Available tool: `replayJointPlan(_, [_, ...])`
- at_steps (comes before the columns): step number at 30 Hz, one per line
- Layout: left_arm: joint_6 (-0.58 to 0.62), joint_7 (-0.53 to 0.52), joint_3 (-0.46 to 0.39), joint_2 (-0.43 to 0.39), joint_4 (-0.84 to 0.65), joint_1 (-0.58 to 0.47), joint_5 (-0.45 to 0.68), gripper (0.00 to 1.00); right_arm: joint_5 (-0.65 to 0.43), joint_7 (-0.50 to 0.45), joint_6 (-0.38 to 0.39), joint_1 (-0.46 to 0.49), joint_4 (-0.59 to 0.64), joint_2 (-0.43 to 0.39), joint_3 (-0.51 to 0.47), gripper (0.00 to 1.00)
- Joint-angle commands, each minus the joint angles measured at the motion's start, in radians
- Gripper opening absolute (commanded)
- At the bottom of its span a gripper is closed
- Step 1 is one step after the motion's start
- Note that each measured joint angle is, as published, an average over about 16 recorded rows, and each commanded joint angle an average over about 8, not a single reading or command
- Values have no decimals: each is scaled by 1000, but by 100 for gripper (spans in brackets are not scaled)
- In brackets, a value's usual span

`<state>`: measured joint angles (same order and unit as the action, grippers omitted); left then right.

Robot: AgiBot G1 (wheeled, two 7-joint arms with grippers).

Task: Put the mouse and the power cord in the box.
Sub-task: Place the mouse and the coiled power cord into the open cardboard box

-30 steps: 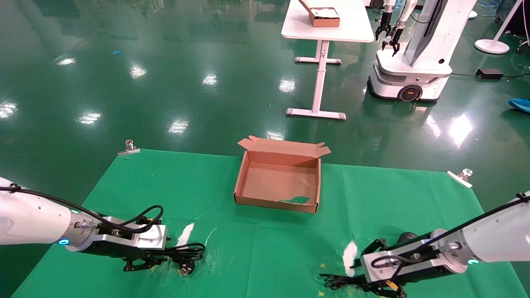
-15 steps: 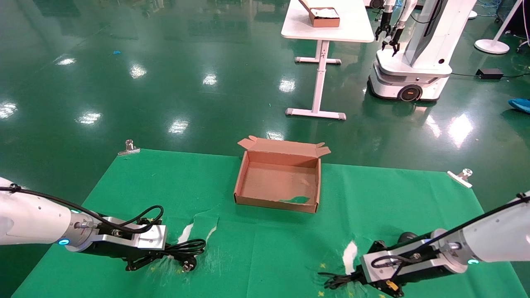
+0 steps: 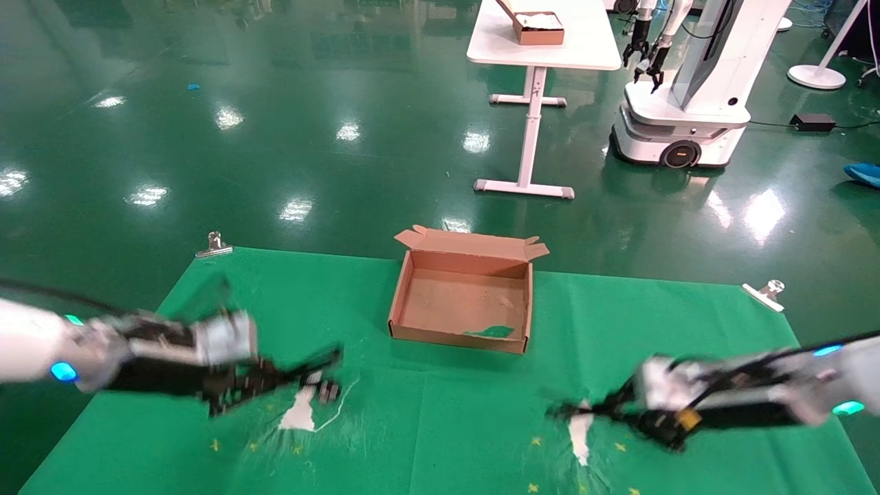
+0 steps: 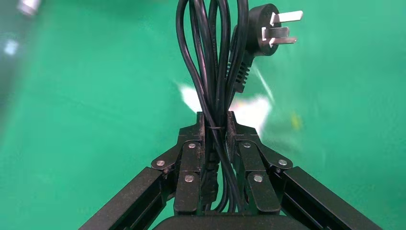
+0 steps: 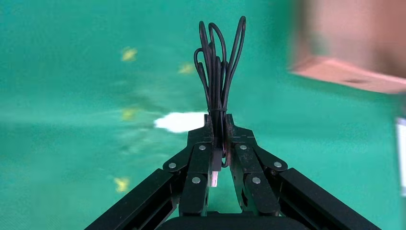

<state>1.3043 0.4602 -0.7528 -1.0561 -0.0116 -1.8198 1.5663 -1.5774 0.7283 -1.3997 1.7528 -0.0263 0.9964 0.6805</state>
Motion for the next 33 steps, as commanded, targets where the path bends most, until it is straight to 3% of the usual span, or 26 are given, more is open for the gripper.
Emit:
replayJointPlan(1, [50,-29,28,27,-16,-33,-41,0,25,-11,-30,28,5,-38,-17,0])
replayJointPlan(8, [87,-182,112,48,-61,-119,-161,0,56,-74,-29,162,-32,-88,-41,0])
replayJointPlan(15, [-73,-315,164,-51,-63,-180,-239,0,109,-147,75,213,-65,61,-77,0])
replayJointPlan(19, [-192,-366,179,-107,-50,-206,-265,0,144,-159,196,175,-42,185,-101,0])
replayJointPlan(22, [-252,-383,186,-130,-34,-221,-276,0,172,-164,352,125,-10,273,-121,0])
replayJointPlan(27, [-256,-390,186,-128,-14,-231,-276,0,216,-177,568,20,10,353,-152,0])
replayJointPlan(31, [-186,-383,172,-104,-3,-225,-256,0,219,-180,585,-46,-13,360,-151,3])
replayJointPlan(33, [-146,-381,165,-90,-3,-217,-246,0,213,-181,565,-66,-27,360,-144,24])
